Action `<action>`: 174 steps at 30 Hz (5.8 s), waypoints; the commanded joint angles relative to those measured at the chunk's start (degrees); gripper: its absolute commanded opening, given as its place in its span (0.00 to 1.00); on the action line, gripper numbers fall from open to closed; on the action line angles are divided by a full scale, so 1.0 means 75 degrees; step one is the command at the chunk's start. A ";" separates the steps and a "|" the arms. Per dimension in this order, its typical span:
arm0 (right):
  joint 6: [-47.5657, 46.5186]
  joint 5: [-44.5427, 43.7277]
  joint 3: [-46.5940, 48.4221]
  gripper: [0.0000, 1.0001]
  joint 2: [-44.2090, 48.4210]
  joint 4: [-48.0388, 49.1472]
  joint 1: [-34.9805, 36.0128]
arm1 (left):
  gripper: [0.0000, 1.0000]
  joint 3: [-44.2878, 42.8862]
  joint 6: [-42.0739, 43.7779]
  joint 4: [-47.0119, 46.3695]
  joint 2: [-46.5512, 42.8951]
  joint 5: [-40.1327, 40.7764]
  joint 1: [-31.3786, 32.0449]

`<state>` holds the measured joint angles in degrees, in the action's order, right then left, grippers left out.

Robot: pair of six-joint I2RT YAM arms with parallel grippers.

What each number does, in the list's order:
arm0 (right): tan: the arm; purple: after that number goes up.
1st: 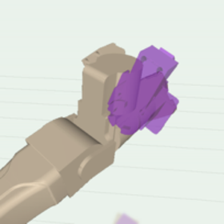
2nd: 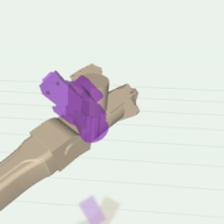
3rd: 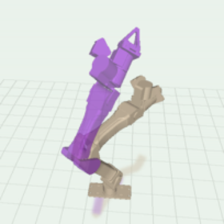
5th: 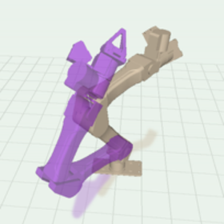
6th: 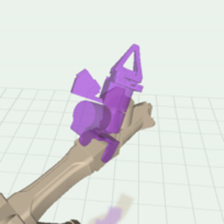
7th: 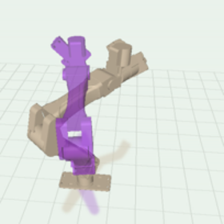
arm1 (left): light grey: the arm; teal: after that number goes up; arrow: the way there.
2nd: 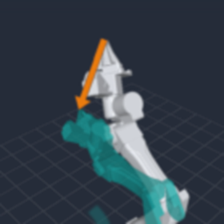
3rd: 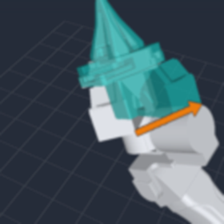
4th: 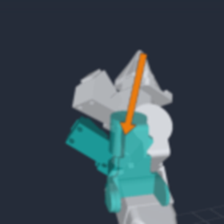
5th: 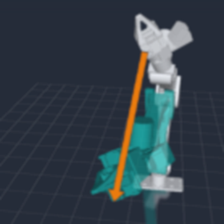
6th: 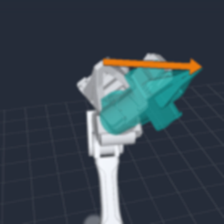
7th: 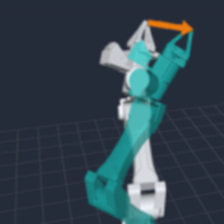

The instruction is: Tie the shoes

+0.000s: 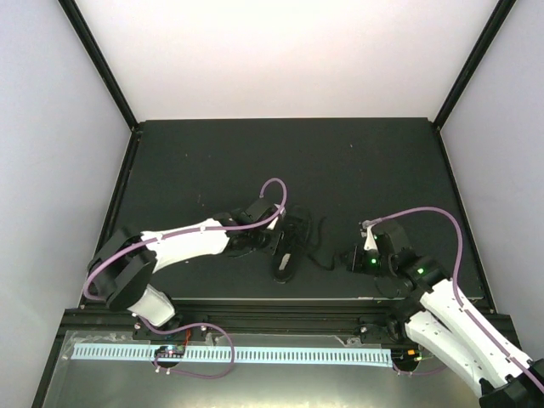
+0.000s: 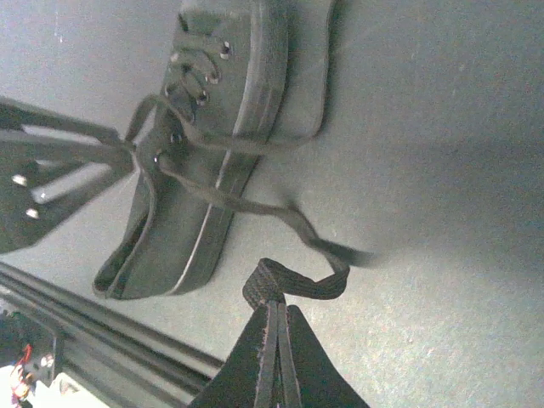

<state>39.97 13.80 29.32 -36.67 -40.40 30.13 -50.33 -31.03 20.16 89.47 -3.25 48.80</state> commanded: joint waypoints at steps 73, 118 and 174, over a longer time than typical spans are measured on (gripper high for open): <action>-0.0296 0.0357 0.4239 0.02 -0.2311 0.2105 -0.0032 | 0.02 -0.1781 0.2201 -0.1559 0.0684 -0.5635 -0.1282; -0.0132 0.0078 0.4616 0.02 -0.3418 0.2358 -0.0033 | 0.17 -0.1230 0.1564 -0.3409 0.1276 -0.7524 -0.1778; -0.0588 0.0238 0.3790 0.12 -0.4515 0.2722 -0.0033 | 0.02 -0.1729 0.2134 -0.1069 0.0099 -0.5504 -0.1453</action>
<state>37.45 14.39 59.66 -68.66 -22.57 30.13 -61.45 -14.41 8.32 92.99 -47.64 37.98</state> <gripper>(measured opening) 0.070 0.018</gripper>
